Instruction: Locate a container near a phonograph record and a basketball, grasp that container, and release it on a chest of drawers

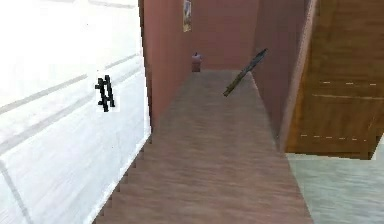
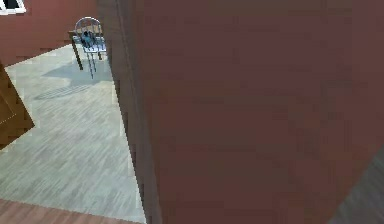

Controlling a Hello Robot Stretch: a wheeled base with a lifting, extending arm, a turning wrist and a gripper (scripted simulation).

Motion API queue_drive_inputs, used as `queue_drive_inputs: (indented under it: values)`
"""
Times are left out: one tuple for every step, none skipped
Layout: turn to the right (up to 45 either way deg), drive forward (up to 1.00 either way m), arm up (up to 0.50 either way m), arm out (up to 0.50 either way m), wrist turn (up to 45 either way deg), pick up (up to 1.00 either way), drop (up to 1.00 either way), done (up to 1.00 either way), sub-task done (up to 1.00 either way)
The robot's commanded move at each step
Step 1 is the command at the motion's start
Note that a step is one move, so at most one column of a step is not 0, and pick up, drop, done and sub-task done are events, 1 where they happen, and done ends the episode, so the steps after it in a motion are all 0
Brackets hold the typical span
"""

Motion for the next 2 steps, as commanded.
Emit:
queue_drive_inputs:
  values:
    - [0.0, 0.55, 0.0, 0.0, 0.0, 0.0, 0.0, 0.0, 0.0]
    - [45.0, 0.0, 0.0, 0.0, 0.0, 0.0, 0.0, 0.0, 0.0]
